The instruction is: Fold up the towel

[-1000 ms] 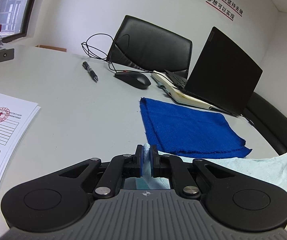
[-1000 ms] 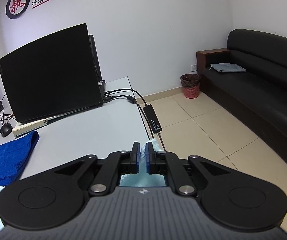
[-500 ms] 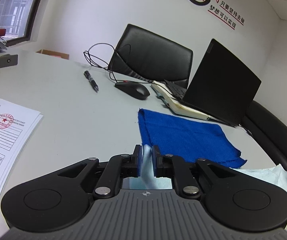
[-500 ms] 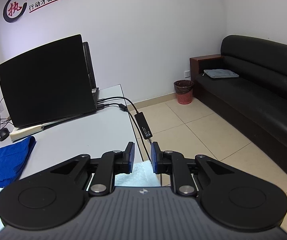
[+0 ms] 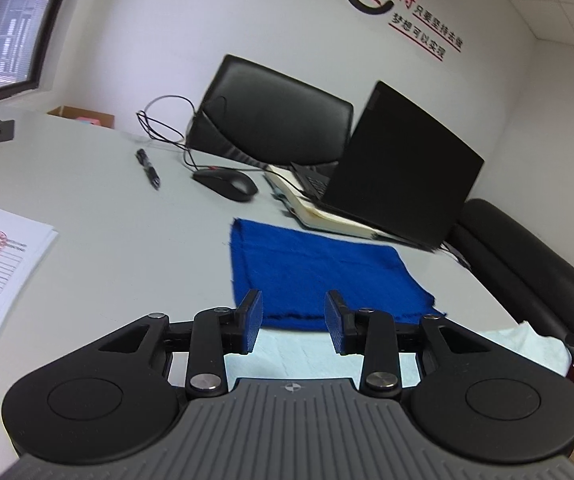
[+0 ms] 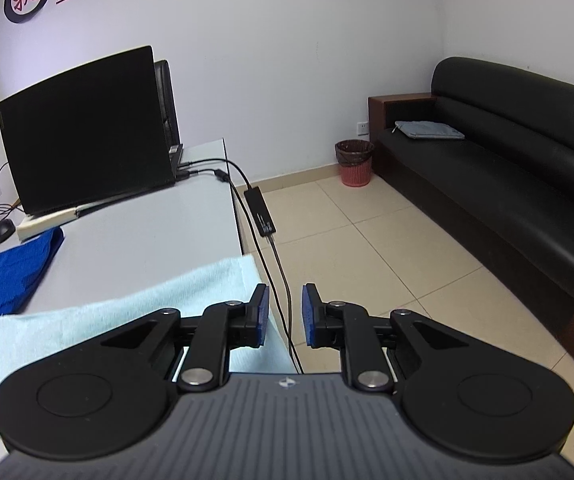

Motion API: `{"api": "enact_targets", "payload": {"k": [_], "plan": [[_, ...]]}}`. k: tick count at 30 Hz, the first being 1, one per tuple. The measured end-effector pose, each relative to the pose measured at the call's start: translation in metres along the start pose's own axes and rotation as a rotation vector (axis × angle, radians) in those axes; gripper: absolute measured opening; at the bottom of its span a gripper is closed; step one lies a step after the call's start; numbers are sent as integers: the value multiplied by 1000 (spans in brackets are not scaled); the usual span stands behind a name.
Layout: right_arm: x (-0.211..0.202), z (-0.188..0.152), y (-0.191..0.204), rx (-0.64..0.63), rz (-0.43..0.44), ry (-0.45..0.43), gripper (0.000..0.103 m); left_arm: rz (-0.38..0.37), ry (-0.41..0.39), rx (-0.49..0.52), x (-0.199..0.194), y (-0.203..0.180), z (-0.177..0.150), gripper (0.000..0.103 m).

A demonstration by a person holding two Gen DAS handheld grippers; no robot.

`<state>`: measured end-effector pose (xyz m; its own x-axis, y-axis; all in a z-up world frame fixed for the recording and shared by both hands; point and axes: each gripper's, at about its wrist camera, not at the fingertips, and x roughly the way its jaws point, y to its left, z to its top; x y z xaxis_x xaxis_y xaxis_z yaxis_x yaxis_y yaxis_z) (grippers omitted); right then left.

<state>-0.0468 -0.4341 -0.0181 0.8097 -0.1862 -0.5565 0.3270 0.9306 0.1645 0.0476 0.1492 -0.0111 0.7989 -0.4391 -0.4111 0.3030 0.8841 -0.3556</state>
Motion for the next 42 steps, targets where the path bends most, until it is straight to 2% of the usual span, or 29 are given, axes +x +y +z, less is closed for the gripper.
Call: {"api": "enact_targets", "payload": {"k": [5,11,13,16,19,22,30,33,36,42], "plan": [[1,-8,-4,13,30,27,28,-16,44,9,5,-8,-11,38],[5,-13,-5,23,104,52,28,-14,98,25,13,-12,-22,38],[4,-15,-5,26,114,49,12,-9,110,26,16,-12,-24,38],[1,-16,-11,60,135,40,7,12,135,26,19,-10,-29,38],[-8,-16,-14,75,139,18,7,27,150,30,21,-9,-33,38],[-16,-16,-18,92,139,10,7,35,151,42,21,-10,-34,38],[-14,-33,-26,105,106,69,8,57,169,90,23,-15,-34,38],[-14,-37,-25,93,90,77,11,55,168,96,23,-15,-34,38],[-18,-31,-20,68,55,55,20,52,163,97,22,-15,-33,38],[-20,-11,-7,-4,15,4,20,22,83,72,10,-21,-23,38]]}}
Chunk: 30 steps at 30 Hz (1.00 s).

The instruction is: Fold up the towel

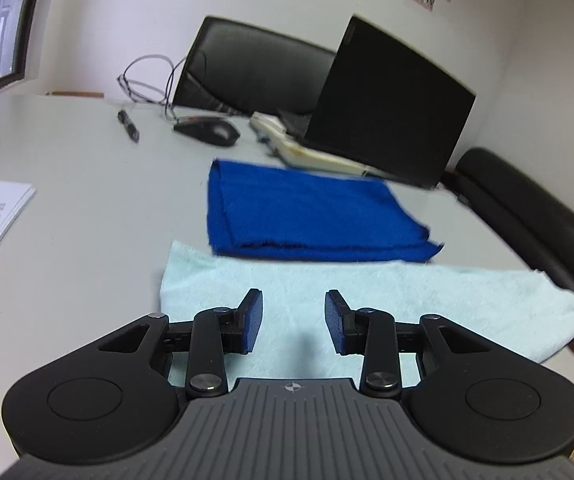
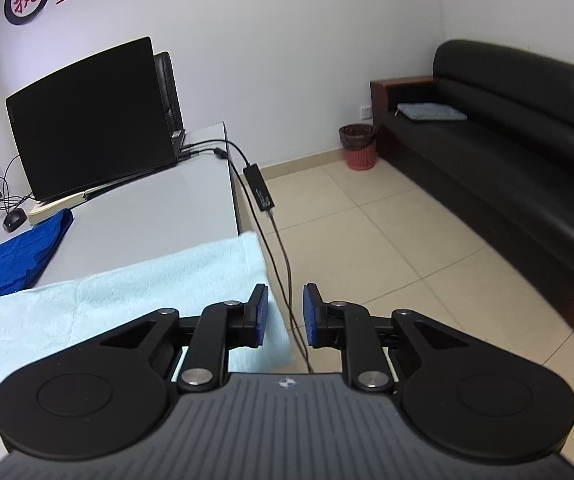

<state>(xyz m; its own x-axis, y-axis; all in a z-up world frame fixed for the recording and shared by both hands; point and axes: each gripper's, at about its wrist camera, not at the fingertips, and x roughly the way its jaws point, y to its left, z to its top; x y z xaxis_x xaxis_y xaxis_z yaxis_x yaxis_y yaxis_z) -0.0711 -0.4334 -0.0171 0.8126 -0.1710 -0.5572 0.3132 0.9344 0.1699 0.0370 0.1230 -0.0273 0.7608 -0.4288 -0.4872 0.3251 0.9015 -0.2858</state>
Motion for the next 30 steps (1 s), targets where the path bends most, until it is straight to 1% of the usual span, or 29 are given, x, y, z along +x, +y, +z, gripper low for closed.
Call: {"api": "enact_targets", "payload": {"k": [2,6,10,16,21,24,27,30], "plan": [[2,7,7,-20,12,-9,20,3,-9,17,-2,-4,5,39],[13,16,27,-66,59,-7,20,45,-7,54,3,-12,10,39],[33,20,60,-154,110,16,20,69,12,54,13,-14,11,39],[61,21,91,-223,153,54,20,97,34,51,20,-9,9,40],[79,17,98,-258,156,92,20,116,49,44,23,-2,6,41],[87,15,95,-257,143,117,20,135,69,40,27,3,4,41],[90,15,89,-237,145,120,20,139,73,39,29,6,2,41],[91,18,79,-218,108,111,20,144,74,42,30,7,3,41]]}}
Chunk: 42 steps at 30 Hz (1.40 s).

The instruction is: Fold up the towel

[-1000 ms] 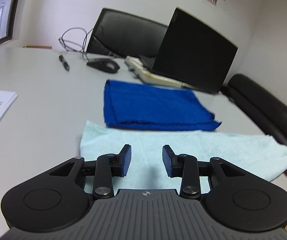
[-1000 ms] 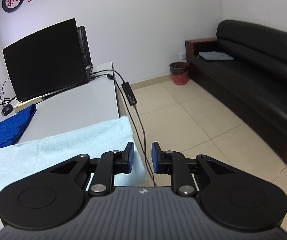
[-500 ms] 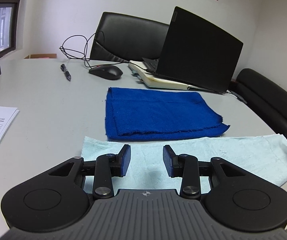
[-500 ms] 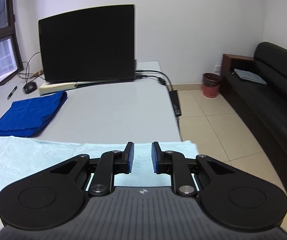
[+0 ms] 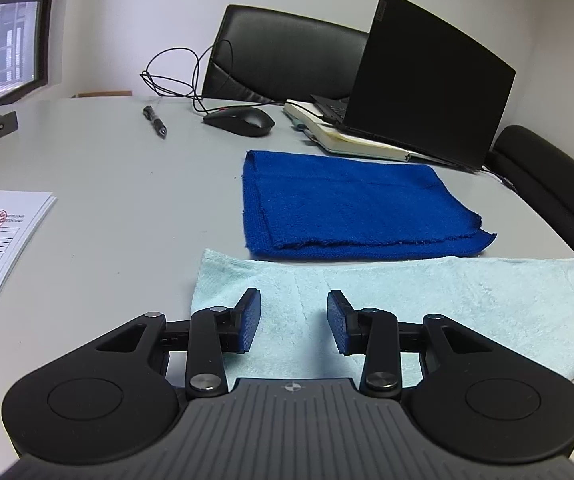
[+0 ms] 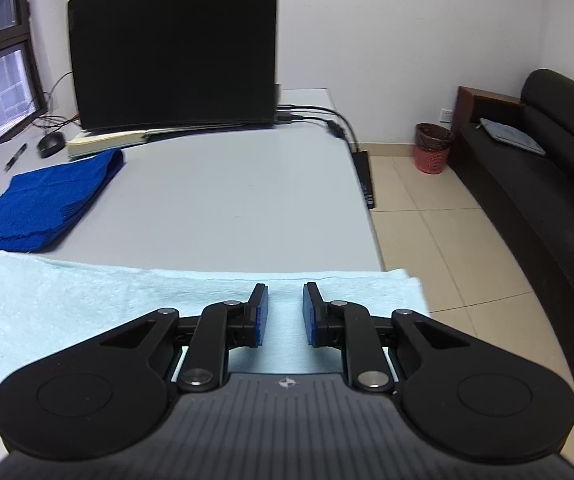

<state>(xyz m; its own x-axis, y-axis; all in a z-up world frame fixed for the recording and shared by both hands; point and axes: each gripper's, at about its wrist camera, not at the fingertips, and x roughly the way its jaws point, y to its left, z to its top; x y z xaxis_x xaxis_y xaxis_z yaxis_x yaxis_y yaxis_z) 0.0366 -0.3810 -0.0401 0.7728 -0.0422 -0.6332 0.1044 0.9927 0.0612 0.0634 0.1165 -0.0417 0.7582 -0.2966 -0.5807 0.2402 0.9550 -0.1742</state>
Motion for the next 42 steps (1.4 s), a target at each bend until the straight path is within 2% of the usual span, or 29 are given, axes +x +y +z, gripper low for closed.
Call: {"api": "enact_targets", "payload": {"k": [9,15,18,22,23,24,25,35,42], "plan": [[-26,-3,-33,101,-53,-51,20,-15,-36,-12,-11,-6,4,43],[-53,-21,-55,187,-89,-63,26,-22,-60,-31,-28,-7,2,46],[-67,-34,-63,228,-101,-69,35,-27,-67,-43,-36,-8,-1,47],[-83,-51,-69,278,-100,-74,37,-47,-76,-44,-45,-17,-4,52],[-85,-55,-71,292,-95,-74,39,-56,-78,-42,-47,-20,-5,54],[-87,-58,-72,308,-88,-74,46,-64,-79,-38,-48,-23,-6,54],[-88,-62,-73,323,-80,-74,47,-73,-79,-34,-49,-27,-6,55],[-90,-92,-90,498,33,-80,47,-168,-76,40,-55,-78,-9,58],[-83,-94,-99,563,118,-92,47,-221,-70,80,-57,-109,-9,58]]}}
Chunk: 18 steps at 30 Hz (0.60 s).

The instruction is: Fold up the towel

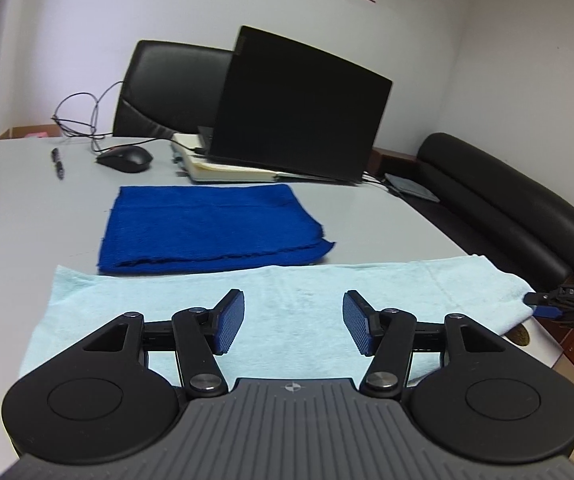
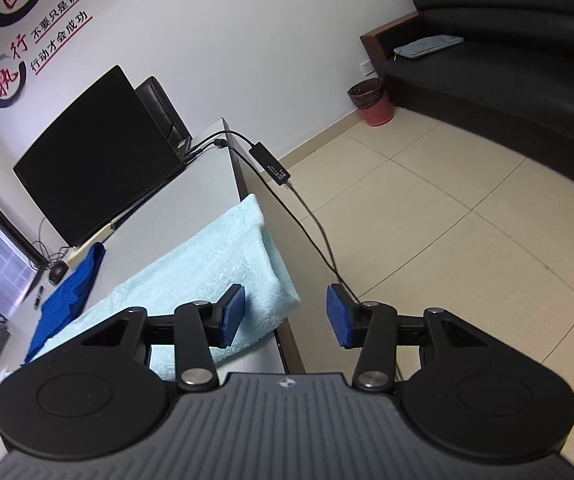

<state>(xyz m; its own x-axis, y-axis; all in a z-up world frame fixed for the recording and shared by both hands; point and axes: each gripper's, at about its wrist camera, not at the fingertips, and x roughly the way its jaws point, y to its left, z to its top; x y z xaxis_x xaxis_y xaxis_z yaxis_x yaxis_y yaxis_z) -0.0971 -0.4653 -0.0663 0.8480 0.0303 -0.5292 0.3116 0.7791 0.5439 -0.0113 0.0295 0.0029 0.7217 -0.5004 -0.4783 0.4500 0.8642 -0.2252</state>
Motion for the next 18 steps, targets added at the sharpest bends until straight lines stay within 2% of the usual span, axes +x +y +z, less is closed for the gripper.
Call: {"api": "enact_targets", "payload": {"k": [8,14,18], "plan": [[26,30,-3,-16,98,33,47,-45,21,25,9,-30,-1,58],[40,43,-24,72,227,71,47,-51,43,53,24,-54,-3,58],[29,40,-34,104,270,58,55,-20,36,63,29,-59,-2,58]]}}
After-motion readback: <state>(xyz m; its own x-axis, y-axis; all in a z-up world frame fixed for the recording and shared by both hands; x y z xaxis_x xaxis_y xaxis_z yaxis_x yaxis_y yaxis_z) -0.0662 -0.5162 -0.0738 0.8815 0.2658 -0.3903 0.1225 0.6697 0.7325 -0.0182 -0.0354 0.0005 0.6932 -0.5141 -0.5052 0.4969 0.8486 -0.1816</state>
